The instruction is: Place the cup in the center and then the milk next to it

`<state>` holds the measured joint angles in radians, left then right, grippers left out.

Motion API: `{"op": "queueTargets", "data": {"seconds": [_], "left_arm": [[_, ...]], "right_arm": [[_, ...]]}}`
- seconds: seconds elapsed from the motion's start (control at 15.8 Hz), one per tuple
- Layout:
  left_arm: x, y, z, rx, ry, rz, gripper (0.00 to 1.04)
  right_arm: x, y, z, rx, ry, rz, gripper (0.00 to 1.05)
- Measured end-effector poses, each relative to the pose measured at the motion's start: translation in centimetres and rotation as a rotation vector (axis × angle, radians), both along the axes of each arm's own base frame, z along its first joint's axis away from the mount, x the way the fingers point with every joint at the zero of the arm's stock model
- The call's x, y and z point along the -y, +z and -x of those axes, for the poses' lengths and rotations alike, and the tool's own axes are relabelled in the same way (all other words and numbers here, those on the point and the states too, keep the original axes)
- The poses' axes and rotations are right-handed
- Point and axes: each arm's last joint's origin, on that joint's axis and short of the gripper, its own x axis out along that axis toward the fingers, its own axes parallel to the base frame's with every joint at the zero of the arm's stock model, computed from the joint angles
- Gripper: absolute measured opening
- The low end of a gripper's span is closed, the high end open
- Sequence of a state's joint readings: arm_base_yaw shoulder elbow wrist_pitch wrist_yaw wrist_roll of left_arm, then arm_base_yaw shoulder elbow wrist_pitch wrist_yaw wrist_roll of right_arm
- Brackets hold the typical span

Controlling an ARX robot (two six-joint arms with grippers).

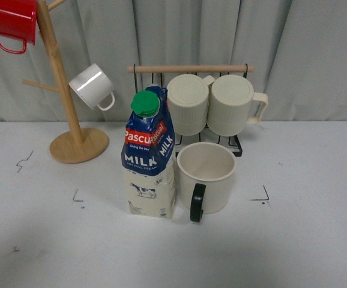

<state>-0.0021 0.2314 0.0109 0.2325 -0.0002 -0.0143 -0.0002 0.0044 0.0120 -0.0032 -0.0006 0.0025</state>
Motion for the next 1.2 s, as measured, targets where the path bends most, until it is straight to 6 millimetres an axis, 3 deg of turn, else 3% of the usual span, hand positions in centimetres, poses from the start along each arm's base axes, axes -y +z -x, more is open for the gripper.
{"op": "queueTargets", "data": {"seconds": [0.63,0.7,0.89,0.95,1.01,1.2], "left_arm": [[0.0,-0.4,1.4,-0.013,0.0,0.0,0.02],[0.0,-0.4,1.4,-0.013,0.0,0.0,0.07],[0.0,-0.4,1.4,-0.013,0.0,0.0,0.44],[0.0,-0.4,1.4,-0.013,0.0,0.0,0.76],[0.0,-0.4,1.4,-0.013,0.0,0.0,0.98],[0.0,-0.4,1.4,-0.013,0.0,0.0,0.98]], "right_arm": [[0.0,0.0,0.0,0.0,0.0,0.0,0.98],[0.0,0.0,0.0,0.0,0.0,0.0,0.98],[0.0,0.0,0.0,0.0,0.0,0.0,0.98],[0.0,0.0,0.0,0.0,0.0,0.0,0.98],[0.0,0.0,0.0,0.0,0.0,0.0,0.98],[0.0,0.0,0.0,0.0,0.0,0.0,0.98]]}}
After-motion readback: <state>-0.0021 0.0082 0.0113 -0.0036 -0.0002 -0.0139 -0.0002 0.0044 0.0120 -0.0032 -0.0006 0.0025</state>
